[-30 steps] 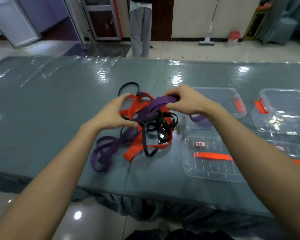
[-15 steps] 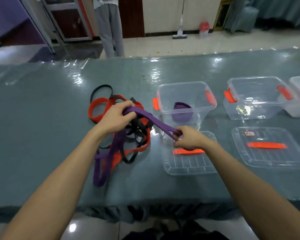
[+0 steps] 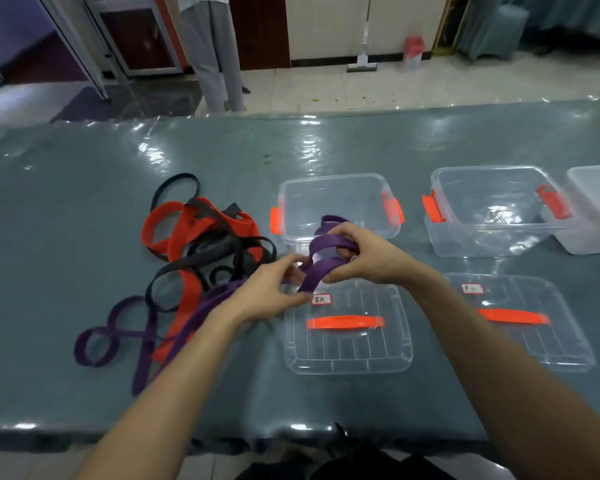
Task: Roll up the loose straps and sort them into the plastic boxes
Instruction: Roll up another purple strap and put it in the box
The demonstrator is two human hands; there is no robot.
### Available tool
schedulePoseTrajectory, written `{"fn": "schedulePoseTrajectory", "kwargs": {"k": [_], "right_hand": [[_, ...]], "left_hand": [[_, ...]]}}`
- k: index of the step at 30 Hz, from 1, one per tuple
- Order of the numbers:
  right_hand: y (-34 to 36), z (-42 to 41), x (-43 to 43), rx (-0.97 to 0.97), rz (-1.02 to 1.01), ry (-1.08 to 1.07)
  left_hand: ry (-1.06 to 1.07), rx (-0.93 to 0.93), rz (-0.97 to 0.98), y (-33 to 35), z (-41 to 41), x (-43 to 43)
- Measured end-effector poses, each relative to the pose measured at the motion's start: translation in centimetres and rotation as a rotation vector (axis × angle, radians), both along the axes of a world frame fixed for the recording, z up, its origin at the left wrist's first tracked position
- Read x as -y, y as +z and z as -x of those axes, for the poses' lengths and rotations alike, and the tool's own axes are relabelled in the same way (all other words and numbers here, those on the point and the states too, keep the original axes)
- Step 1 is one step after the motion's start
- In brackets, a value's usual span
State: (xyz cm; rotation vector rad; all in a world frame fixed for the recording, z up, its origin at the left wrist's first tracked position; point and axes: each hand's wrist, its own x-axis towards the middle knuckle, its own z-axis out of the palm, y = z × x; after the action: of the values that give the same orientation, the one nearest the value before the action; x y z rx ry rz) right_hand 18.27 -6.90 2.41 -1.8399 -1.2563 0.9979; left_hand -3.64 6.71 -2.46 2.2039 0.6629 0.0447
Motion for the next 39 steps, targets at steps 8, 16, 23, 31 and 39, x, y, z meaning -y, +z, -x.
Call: {"fn": "schedulePoseTrajectory", "kwargs": {"k": [8,16,23,31,39], "right_hand": [[0.3,-6.3,3.4,-0.329,-0.057,-0.074],[0.3,-8.0,3.5,-0.289,-0.131,-0.028],[0.3,-8.2,3.2,-0.166,-0.165,0.024],[2.4,-9.3,2.5,-0.103,-0.347,-0.018],[2.0,-9.2,2.2,-0.130,-0.470,-0.087]], "left_hand": [[0.079,0.075,0.061,-1.3,-3.1,1.3],[-0.017,0.059,0.287,0.8,-5.4,2.2],[0.235,0.230,-0.179,1.0,-7.9,1.7],[-0.029,0.216,0.164,3.4,-10.4,0.6],[0.031,0.111,-0.155,3.6,-10.3,1.1]]}}
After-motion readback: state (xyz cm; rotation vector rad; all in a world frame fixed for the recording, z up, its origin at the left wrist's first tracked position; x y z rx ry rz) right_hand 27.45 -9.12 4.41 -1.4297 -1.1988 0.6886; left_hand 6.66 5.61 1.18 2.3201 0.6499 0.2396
